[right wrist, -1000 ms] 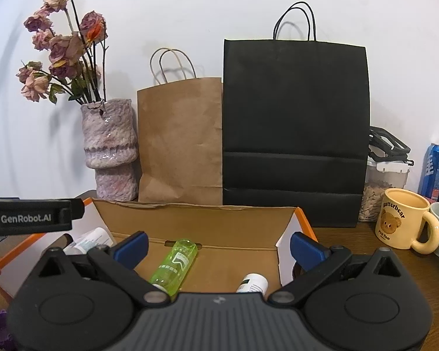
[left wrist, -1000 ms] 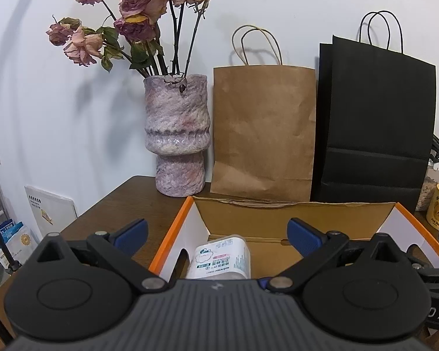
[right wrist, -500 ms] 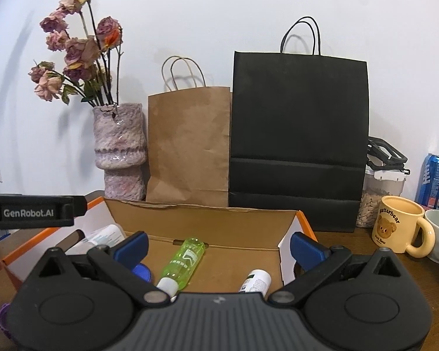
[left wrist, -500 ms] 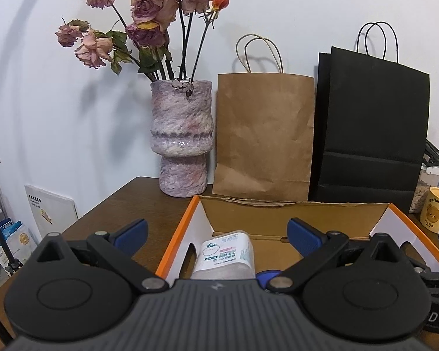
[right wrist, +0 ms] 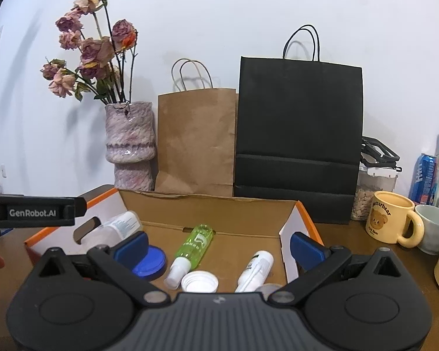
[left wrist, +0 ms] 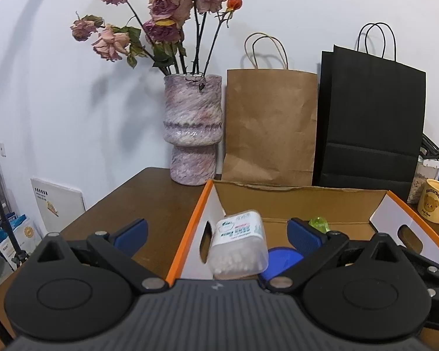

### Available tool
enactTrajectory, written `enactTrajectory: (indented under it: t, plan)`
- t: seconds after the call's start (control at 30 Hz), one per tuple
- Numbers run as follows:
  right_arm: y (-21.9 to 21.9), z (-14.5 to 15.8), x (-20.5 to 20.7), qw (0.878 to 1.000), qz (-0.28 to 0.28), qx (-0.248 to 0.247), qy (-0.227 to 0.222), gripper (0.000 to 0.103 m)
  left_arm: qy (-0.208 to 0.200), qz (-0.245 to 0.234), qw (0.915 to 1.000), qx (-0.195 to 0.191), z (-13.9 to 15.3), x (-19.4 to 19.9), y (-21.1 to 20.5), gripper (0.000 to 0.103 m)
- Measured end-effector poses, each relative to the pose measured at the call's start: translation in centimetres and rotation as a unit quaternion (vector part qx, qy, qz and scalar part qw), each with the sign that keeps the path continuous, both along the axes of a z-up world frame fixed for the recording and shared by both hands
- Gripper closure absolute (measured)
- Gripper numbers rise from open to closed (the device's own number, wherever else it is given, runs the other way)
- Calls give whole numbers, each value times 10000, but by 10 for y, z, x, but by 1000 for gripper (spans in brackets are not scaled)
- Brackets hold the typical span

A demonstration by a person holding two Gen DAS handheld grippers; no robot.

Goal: Organize rigid objects
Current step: 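Withdraw both grippers from the box toward the purple cap and beige adapter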

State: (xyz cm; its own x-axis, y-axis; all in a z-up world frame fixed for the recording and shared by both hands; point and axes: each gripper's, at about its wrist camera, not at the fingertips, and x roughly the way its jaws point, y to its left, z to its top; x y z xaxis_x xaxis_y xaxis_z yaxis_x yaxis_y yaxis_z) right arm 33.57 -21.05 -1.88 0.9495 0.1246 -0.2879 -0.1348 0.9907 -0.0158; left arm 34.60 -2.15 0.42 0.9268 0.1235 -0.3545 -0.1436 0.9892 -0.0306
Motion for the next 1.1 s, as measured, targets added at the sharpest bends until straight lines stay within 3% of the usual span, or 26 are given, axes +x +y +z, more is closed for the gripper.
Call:
enactTrajectory:
  t: [0.57, 1.1]
  plan:
    - [24, -13, -60, 9996, 173, -196, 84, 0, 18, -296, 9996, -2, -8, -59, 15, 0]
    - [41, -27, -89, 9981, 186, -294, 514, 0, 135, -520, 9983, 219, -24, -103, 29, 0]
